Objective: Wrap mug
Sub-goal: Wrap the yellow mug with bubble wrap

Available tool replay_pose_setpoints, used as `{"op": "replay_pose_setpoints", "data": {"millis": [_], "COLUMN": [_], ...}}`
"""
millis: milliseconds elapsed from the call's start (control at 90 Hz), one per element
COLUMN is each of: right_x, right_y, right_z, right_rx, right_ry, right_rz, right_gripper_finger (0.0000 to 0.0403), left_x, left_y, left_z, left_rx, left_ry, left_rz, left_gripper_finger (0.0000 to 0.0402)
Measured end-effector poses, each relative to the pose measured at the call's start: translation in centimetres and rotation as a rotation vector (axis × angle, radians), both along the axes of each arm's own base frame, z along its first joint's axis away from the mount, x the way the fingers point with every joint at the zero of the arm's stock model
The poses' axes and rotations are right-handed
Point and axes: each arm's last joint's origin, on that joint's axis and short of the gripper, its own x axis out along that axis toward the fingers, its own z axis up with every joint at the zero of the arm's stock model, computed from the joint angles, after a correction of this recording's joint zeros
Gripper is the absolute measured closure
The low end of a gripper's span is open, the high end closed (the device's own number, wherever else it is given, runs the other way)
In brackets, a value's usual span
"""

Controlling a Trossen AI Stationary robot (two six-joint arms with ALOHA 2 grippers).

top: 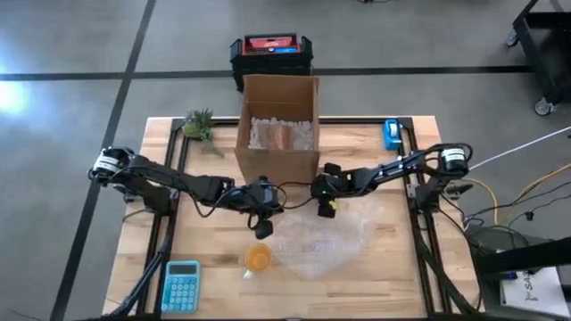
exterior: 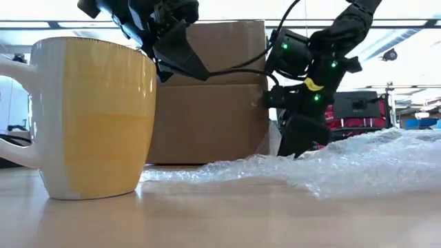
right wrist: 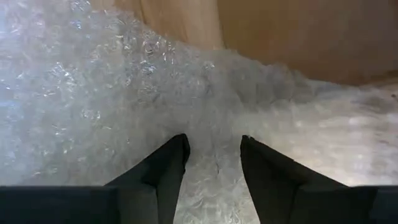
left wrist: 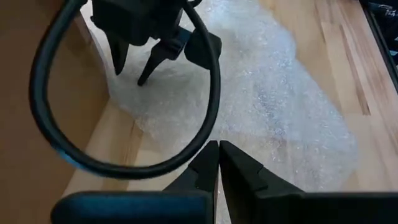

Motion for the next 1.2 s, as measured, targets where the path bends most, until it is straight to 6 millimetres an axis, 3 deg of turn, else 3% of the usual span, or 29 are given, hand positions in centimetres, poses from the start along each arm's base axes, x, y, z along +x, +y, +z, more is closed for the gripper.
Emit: {"op": "replay_pose_setpoints", "data": {"millis": [189, 344, 578, 756, 911, 1200], "right_x": [-0.5, -0.6, -0.3, 0.0, 0.0, -0.1], "right_y": [0.0, -0.2, -1.0, -0.9, -0.8, -0.8], "right_z": [2.3, 2.7, 0.3, -0.5, -0.3, -0.1], "right_rx": [-0.001, -0.02, -0.006, 0.015, 0.009, 0.005], "right_ry": [-0.045, -0.056, -0.005, 0.012, 0.012, 0.015], "right_rz": [-0.002, -0.034, -0.078, -0.055, -0.033, -0.006], "right_gripper_finger": [0.0285, 0.027, 0.0223, 0.0215, 0.0254, 0.039], "left_x": [-0.1, -0.1, 0.0, -0.1, -0.1, -0.1], "left_y": [0.0, 0.0, 0.0, 0.0, 0.0, 0.0], "left_z": [-0.2, -0.2, -0.2, -0.2, -0.2, -0.2], "left_rx": [0.001, 0.001, 0.0, 0.001, 0.001, 0.001], "left_ry": [0.006, 0.006, 0.002, 0.003, 0.006, 0.004], "left_rz": [0.0, 0.0, 0.0, 0.0, 0.0, 0.0], "left_gripper_finger": [0.0402, 0.0402, 0.0402, 0.0402, 0.0402, 0.0402]}}
